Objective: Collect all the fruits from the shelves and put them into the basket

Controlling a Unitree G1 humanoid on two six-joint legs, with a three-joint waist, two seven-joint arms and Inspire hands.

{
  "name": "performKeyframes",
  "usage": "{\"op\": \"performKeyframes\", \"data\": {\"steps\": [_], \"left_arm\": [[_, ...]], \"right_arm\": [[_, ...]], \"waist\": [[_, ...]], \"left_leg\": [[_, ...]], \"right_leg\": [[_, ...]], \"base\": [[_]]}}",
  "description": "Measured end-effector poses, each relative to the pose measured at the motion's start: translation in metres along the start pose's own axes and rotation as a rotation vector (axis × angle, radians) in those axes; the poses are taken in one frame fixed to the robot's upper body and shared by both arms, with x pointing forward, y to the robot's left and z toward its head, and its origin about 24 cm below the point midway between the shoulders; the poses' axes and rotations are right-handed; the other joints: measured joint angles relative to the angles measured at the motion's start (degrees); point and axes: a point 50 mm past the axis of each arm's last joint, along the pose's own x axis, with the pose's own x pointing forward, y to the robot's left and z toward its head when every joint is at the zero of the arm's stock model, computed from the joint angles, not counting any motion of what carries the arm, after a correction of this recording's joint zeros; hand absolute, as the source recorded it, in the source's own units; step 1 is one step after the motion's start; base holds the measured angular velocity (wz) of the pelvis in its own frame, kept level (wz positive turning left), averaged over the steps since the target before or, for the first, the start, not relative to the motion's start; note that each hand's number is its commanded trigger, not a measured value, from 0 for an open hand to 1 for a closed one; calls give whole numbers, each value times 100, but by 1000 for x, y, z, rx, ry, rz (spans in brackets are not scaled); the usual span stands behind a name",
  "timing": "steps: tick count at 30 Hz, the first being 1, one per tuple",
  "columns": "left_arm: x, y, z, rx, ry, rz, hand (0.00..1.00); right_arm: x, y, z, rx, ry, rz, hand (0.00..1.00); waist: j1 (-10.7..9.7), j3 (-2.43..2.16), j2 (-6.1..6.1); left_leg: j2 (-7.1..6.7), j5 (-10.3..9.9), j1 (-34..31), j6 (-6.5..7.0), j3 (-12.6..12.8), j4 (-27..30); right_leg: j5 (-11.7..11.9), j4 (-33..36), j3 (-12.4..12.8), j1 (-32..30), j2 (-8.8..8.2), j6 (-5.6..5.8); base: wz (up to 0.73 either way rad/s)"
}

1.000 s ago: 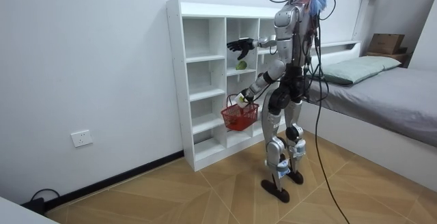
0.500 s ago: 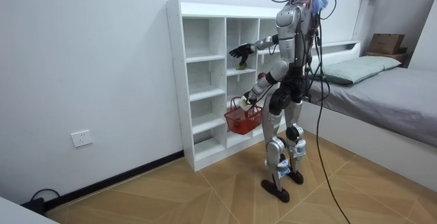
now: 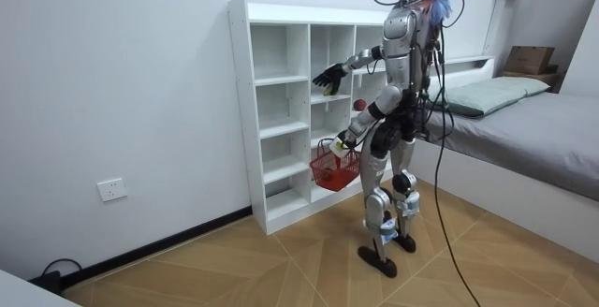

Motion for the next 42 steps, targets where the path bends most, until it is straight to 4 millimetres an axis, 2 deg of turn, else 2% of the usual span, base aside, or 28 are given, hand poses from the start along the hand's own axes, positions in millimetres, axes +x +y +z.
{"op": "performKeyframes", "data": {"steps": [10,20,40,42], "left_arm": [[-1,1,2,11,14,-2,100],[0,-1,5,9,6,-7,100],[0,-6,8,-2,9,-19,100],[0,-6,8,-3,10,-20,100]], "right_arm": [[-1,-4,-1,-117,18,48,0],[-1,-4,2,-188,24,74,0],[-1,-6,-1,-217,52,71,0],[-1,-6,-1,-215,53,69,0]], "waist": [[4,-14,-6],[20,-37,54],[28,-31,69],[70,-26,77]], "left_leg": [[-22,-2,-114,-8,-56,147],[-28,-2,-129,-9,-83,166],[-29,-2,-118,-9,-80,157],[-26,-2,-85,-9,-63,134]], "right_leg": [[2,19,9,-61,8,-3],[2,19,9,-61,9,-3],[2,18,52,-51,15,-3],[2,18,113,-48,21,-3]], "base": [[2],[0],[0],[-7]]}}
